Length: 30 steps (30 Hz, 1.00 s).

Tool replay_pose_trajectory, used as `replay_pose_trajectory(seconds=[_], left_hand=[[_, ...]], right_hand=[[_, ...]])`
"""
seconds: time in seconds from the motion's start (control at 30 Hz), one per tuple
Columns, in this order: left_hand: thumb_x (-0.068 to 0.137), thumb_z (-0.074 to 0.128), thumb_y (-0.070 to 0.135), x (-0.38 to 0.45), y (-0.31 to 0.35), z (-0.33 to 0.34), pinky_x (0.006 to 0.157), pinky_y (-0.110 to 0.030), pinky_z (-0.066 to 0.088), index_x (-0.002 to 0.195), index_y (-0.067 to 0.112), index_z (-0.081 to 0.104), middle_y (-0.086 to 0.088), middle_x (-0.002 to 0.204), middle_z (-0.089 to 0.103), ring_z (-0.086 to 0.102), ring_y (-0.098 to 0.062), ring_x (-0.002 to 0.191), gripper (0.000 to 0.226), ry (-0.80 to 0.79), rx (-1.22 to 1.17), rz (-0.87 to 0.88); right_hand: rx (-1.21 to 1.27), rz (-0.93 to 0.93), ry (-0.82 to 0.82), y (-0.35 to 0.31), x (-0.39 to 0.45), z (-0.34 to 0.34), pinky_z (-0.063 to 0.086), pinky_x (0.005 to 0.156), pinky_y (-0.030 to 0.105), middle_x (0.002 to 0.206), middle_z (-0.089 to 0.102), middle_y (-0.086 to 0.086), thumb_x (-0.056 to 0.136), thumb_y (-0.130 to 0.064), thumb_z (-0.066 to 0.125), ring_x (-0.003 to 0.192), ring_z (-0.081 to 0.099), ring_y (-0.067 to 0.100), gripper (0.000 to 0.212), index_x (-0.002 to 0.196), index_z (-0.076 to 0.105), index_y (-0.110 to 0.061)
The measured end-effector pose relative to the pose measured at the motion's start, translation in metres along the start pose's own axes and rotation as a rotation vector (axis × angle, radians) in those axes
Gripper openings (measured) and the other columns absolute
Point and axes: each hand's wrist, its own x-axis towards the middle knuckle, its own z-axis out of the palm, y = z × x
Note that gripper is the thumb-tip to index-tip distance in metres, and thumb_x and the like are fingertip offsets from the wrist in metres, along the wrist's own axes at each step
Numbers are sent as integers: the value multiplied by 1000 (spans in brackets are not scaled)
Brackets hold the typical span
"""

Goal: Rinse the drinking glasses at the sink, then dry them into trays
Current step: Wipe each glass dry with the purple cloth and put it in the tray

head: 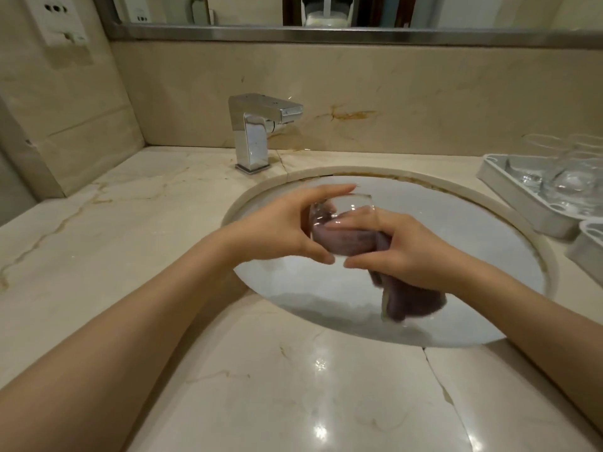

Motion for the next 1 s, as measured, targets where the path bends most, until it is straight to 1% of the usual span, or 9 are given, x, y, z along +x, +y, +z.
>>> replay_pose_trajectory(seconds=[0.1,0.17,0.3,0.4,0.5,0.6,0.77,0.9,1.0], left_hand=[[64,83,-4,-5,1,-5,89,-54,54,139,49,36,0,129,58,63,-23,111,103,-165,-191,-122],[63,82,-7,-7,-1,-4,88,-60,51,139,47,36,-2,130,57,63,-26,111,104,-177,-225,-148],[70,80,-3,-6,-2,0,83,-51,56,139,46,37,7,127,55,64,-18,107,95,-129,-203,-139],[73,81,8,-6,-3,7,85,-32,56,145,42,31,3,121,57,62,-15,102,95,-64,-37,-78],[74,81,15,-5,-6,15,84,-19,45,149,36,23,0,113,53,53,-12,100,97,-9,335,35],[73,81,16,-3,-11,14,83,-17,39,149,36,24,0,109,49,48,-11,97,98,43,432,84],[66,85,6,0,-13,7,90,-11,46,142,37,37,4,130,53,56,-7,112,95,81,81,41],[69,79,-7,-3,-12,1,83,-32,58,135,37,47,2,127,56,66,-16,102,85,-9,-267,-102],[70,77,-10,-4,-13,6,75,-36,59,133,37,48,2,127,55,67,-19,97,85,-23,-314,-108]], right_hand=[[-625,-348,10,12,1,3,52,66,34,121,63,-5,72,-19,77,79,63,26,50,119,66,-34],[-692,-356,-2,13,3,6,50,59,35,120,65,1,71,-23,73,69,60,30,49,119,66,-30],[-625,-286,15,14,3,6,52,67,35,121,64,-1,70,-26,68,78,64,30,48,119,68,-28],[-410,-152,7,16,2,7,49,82,28,121,58,-14,71,-28,72,99,62,14,48,118,66,-34],[-12,36,-52,18,4,12,45,78,9,109,60,-18,76,-19,79,91,61,-4,43,109,62,-40],[133,66,-8,17,4,17,45,77,9,103,65,-15,76,-7,78,90,62,-2,44,103,64,-39],[-85,-69,94,18,4,16,45,78,9,120,57,-17,79,-11,76,92,60,-6,44,114,63,-35],[-649,-332,124,28,5,9,50,68,34,124,62,1,81,-32,63,78,60,30,39,120,61,-33],[-605,-287,101,27,2,11,55,69,40,123,62,3,78,-29,67,79,62,32,44,121,63,-30]])
